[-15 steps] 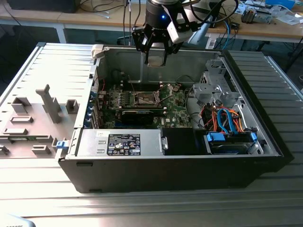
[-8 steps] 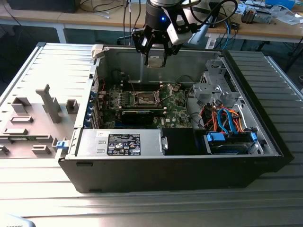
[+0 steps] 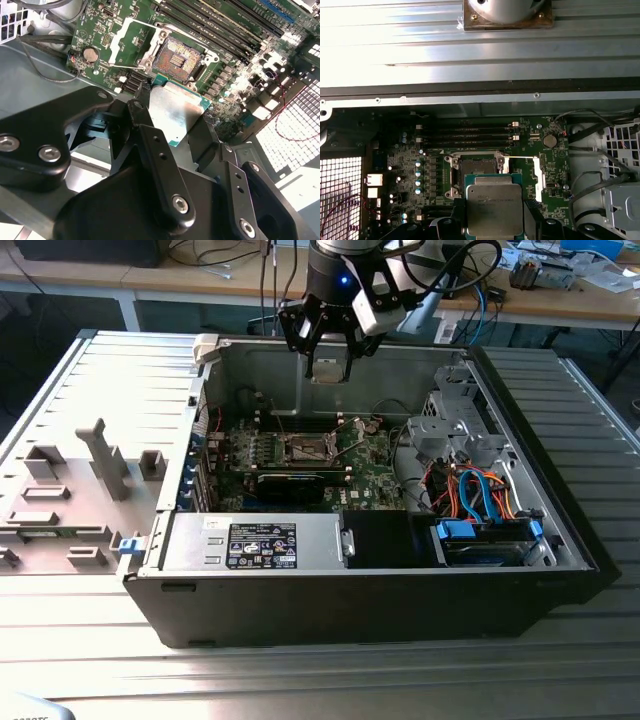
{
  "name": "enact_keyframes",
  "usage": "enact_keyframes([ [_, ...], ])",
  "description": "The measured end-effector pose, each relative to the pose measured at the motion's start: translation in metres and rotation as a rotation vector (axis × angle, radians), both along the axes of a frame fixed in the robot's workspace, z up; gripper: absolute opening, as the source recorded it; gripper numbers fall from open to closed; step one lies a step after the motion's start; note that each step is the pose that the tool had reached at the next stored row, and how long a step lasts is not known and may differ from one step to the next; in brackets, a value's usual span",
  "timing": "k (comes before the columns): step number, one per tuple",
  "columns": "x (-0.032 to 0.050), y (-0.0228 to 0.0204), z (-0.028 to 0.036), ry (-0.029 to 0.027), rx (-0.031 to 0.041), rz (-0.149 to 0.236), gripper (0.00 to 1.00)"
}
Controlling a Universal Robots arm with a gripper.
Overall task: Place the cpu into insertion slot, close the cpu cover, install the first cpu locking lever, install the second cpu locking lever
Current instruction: 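Place the cpu into insertion slot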
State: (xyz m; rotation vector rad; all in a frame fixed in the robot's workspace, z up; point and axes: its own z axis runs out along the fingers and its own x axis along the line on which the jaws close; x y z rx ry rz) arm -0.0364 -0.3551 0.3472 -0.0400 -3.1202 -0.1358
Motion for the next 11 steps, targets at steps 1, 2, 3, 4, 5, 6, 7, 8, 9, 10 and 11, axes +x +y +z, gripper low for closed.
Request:
enact_keyframes([
  [1, 0.0, 0.0, 0.0, 0.0, 0.0, 0.0, 0.54],
  [2, 0.0, 0.0, 0.0, 0.0, 0.0, 0.0, 0.54],
  [3, 0.0, 0.0, 0.0, 0.0001, -0.0001, -0.001, 0.54],
  [4, 0.0, 0.0, 0.0, 0.0, -0.0001, -0.004, 0.54],
  [5, 0.0, 0.0, -0.0001, 0.0, -0.0001, -0.007, 0.54],
  [6, 0.0, 0.0, -0.0001, 0.0, -0.0001, -0.008, 0.54],
  [7, 0.0, 0.0, -0.0001, 0.0, -0.0002, -0.011, 0.54],
  [8, 0.0, 0.0, -0.0001, 0.0, -0.0002, -0.013, 0.54],
  [9, 0.0, 0.0, -0.0001, 0.0, -0.0002, -0.014, 0.54],
  [10, 0.0, 0.0, -0.0001, 0.0, -0.0002, -0.015, 0.54],
  [11, 0.0, 0.0, -0.0001, 0.0, -0.0002, -0.015, 0.54],
])
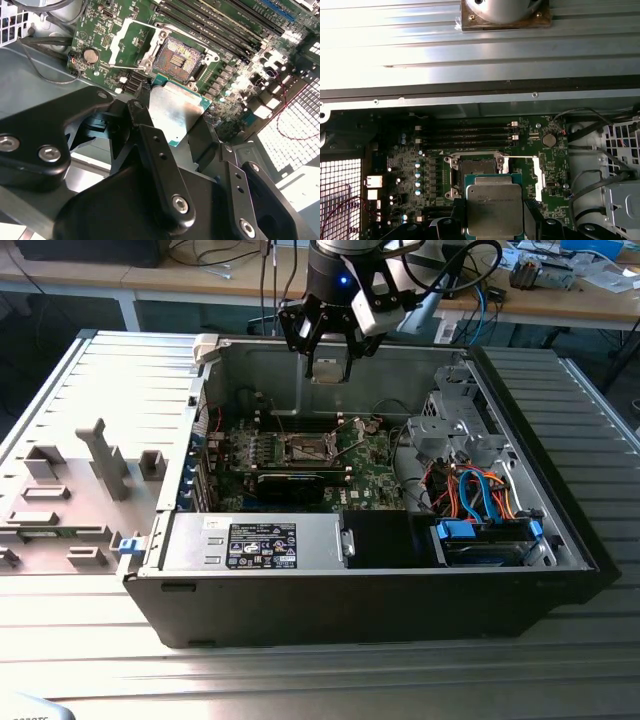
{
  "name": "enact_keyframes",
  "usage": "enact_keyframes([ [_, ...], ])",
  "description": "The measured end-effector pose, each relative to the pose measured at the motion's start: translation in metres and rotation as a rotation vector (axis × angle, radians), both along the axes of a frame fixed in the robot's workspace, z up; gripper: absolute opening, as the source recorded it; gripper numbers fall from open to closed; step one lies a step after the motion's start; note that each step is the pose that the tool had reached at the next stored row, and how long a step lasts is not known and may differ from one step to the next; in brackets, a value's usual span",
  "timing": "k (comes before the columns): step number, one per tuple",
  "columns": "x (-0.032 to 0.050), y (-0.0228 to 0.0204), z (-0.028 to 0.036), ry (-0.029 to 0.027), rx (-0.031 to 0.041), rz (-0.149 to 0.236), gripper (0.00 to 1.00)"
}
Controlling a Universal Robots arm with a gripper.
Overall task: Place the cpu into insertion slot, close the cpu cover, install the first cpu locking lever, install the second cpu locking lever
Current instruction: 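Place the cpu into insertion slot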
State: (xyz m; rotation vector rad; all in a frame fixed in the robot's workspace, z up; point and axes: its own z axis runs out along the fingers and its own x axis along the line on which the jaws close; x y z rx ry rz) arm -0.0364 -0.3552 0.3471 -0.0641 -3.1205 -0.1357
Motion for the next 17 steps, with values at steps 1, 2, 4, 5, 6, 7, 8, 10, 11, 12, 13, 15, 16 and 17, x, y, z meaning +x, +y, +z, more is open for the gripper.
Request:
enact_keyframes([
  [1, 0.0, 0.0, 0.0, 0.0, 0.0, -0.001, 0.54],
  [2, 0.0, 0.0, 0.0, 0.0, -0.0001, -0.001, 0.54],
  [4, 0.0, 0.0, 0.0, 0.0, 0.0, -0.003, 0.54],
  [5, 0.0, 0.0, -0.0001, 0.0, 0.0, -0.003, 0.54],
  [6, 0.0, 0.0, -0.0001, -0.0001, 0.0001, -0.004, 0.54],
  [7, 0.0, 0.0, -0.0001, 0.0, 0.0, -0.004, 0.54],
  [8, 0.0, 0.0, -0.0001, 0.0, 0.0, -0.005, 0.54],
  [10, 0.0, 0.0, -0.0003, -0.0001, 0.0, -0.009, 0.54],
  [11, 0.0, 0.0, -0.0003, 0.0, 0.0, -0.012, 0.54],
  [12, 0.0, 0.0, -0.0003, 0.0, 0.0, -0.012, 0.54],
  [13, 0.0, 0.0, -0.0004, 0.0, 0.0001, -0.013, 0.54],
  [15, 0.0, 0.0, -0.0004, 0.0, 0.0, -0.014, 0.54],
  [16, 0.0, 0.0, -0.0004, 0.0, 0.0, -0.014, 0.54],
  [17, 0.0, 0.0, -0.0004, 0.0, 0.0, -0.015, 0.54],
])
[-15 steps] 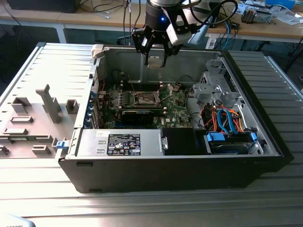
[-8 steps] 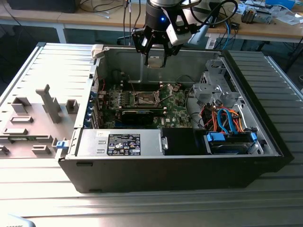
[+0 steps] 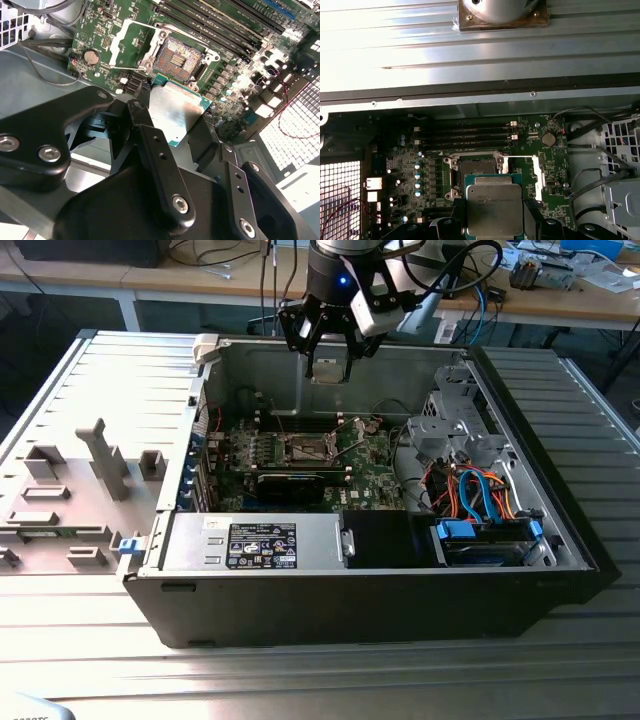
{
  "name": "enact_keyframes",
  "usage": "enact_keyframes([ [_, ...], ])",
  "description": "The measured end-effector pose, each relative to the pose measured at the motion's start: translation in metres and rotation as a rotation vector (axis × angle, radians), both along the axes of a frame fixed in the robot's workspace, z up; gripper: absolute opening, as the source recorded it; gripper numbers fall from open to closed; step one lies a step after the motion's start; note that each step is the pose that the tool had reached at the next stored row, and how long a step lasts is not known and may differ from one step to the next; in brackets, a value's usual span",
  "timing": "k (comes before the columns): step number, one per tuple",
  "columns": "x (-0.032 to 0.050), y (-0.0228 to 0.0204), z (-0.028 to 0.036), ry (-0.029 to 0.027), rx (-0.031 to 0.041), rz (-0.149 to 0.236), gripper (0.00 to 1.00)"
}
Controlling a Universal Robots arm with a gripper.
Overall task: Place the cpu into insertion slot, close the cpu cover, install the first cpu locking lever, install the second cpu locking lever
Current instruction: 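Place the cpu into insertion slot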
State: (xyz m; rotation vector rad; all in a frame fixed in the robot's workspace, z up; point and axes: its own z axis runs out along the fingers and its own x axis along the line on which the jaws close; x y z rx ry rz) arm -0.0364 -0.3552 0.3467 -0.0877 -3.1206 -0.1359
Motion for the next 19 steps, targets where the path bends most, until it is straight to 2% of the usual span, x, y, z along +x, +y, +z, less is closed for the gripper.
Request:
enact_keyframes([
  [19, 0.0, 0.0, 0.0, 0.0, 0.0001, -0.013, 0.54],
])
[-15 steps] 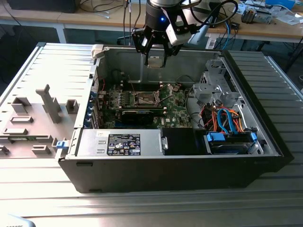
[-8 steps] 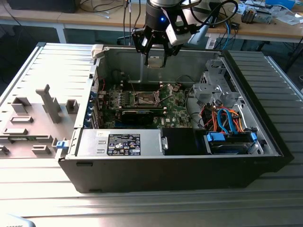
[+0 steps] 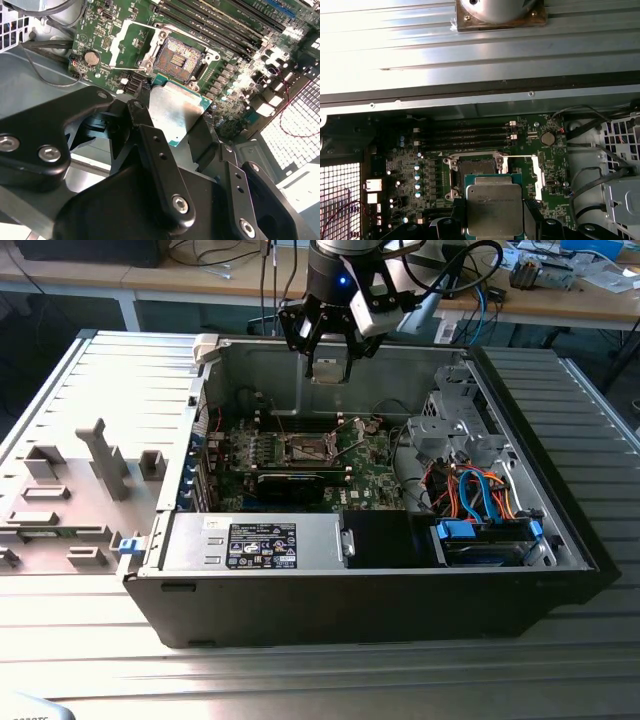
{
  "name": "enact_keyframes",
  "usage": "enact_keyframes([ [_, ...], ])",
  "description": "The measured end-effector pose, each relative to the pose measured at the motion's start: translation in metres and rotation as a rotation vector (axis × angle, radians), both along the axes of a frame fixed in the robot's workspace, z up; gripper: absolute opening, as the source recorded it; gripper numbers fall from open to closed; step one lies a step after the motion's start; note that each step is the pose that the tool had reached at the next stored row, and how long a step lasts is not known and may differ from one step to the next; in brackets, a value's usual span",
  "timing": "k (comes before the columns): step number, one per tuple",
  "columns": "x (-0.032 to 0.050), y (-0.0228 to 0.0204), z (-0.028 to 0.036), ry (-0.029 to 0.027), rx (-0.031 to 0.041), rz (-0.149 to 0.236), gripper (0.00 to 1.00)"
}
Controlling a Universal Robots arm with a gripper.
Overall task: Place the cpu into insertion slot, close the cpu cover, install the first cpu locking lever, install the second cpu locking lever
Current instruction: 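Place the cpu into insertion slot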
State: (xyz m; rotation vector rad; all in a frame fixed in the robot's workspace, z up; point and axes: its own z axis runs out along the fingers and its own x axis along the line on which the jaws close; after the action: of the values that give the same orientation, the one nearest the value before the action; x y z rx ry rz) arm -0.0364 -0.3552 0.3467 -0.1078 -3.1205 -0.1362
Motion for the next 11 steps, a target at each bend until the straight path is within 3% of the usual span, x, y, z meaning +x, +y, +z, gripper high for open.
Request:
enact_keyframes([
  [11, 0.0, 0.0, 0.0, 0.0, 0.0, -0.017, 0.54],
])
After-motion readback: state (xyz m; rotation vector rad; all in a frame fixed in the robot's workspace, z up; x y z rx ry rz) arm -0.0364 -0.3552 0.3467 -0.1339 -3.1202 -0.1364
